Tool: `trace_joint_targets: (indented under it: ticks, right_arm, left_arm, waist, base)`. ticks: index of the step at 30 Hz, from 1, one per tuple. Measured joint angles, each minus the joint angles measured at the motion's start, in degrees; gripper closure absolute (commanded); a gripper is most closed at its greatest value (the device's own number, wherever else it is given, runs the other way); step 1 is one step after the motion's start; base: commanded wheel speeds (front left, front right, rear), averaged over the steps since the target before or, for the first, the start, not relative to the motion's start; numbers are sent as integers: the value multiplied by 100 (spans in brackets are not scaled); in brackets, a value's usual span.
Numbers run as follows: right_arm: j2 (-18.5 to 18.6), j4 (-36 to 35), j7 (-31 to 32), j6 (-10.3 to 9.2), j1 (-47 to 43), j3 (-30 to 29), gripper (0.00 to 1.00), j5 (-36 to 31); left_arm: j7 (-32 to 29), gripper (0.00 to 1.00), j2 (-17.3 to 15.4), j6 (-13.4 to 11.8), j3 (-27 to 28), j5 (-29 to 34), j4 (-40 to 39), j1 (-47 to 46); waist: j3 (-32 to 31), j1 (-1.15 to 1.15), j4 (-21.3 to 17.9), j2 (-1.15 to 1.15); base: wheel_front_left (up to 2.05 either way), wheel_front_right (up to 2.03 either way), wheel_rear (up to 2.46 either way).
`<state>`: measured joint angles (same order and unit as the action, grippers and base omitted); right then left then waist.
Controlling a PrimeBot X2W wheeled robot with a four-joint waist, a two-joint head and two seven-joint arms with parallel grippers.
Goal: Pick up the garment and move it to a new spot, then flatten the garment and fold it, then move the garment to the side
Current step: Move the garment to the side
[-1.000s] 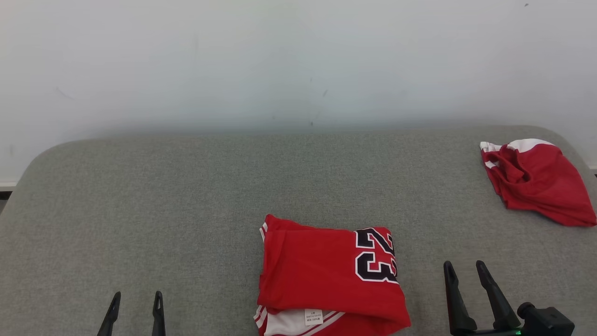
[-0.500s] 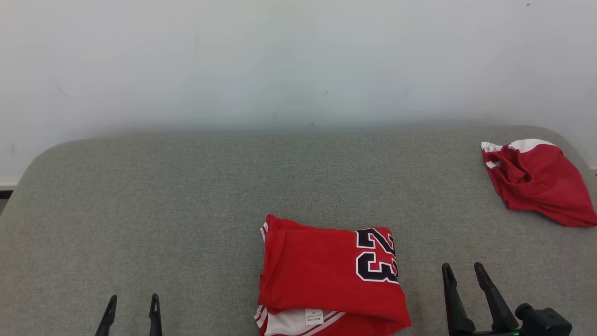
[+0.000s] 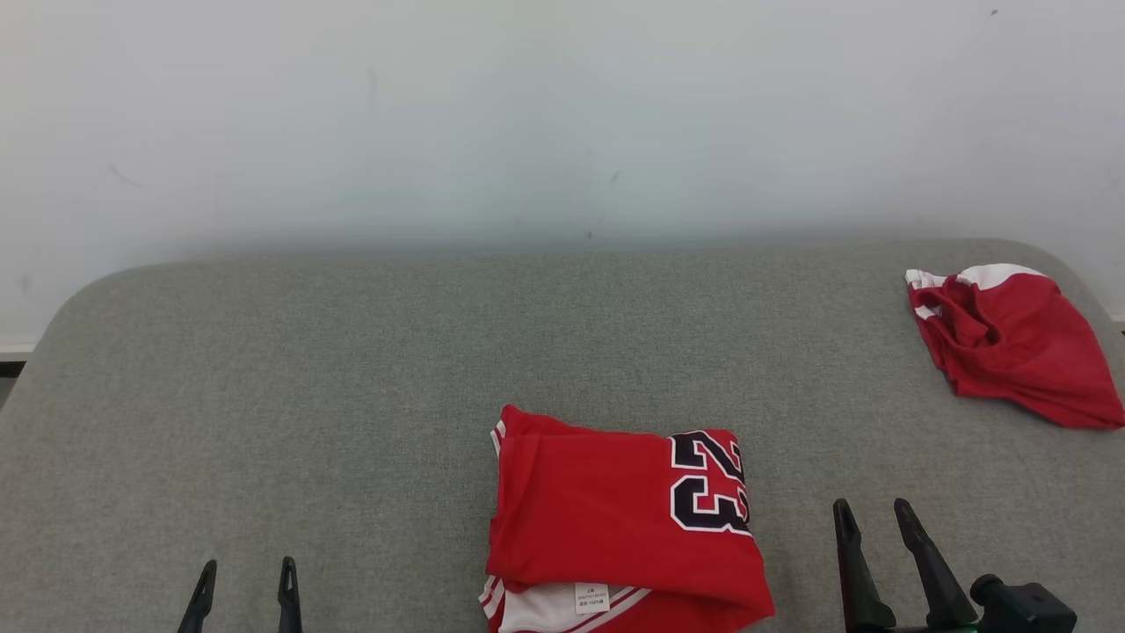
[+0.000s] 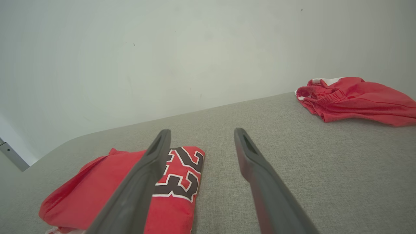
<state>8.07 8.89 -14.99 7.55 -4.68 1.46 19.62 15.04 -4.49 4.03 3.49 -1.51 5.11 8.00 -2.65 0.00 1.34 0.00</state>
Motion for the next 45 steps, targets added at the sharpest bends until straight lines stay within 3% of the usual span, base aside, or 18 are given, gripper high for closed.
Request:
trace_joint_targets:
  ticks: [11, 19, 23, 35, 45]
  right_arm:
    - [-44, 38, 0, 0, -5, -75, 0, -2]
    - [-88, 286, -1, 0, 672, 36, 0, -70]
    - [-42, 682, -9, 0, 981, 133, 0, -77]
    - [92, 2886, 221, 0, 1952, 366, 0, 45]
    - [75, 3946, 233, 0, 2372, 710, 0, 247]
  left_arm:
    - [1, 0, -1, -8, 0, -9, -1, 17]
    - [1, 0, 1, -23, -35, -15, 2, 3]
    - [1, 0, 2, -14, -82, -14, 3, -36]
    - [1, 0, 40, -51, -220, -56, 65, -120]
    - [0, 0, 65, -56, -283, -58, 91, -378]
  waist:
    - [-41, 0, 1, 0]
    - [-4, 1, 34, 0]
    - [21, 1, 101, 0]
    - [233, 1, 480, 0]
    - [609, 1, 683, 1]
  base:
    - [0, 0, 0]
    - [0, 0, 0]
    - [0, 0, 0]
    - [0, 0, 0]
    - [0, 0, 0]
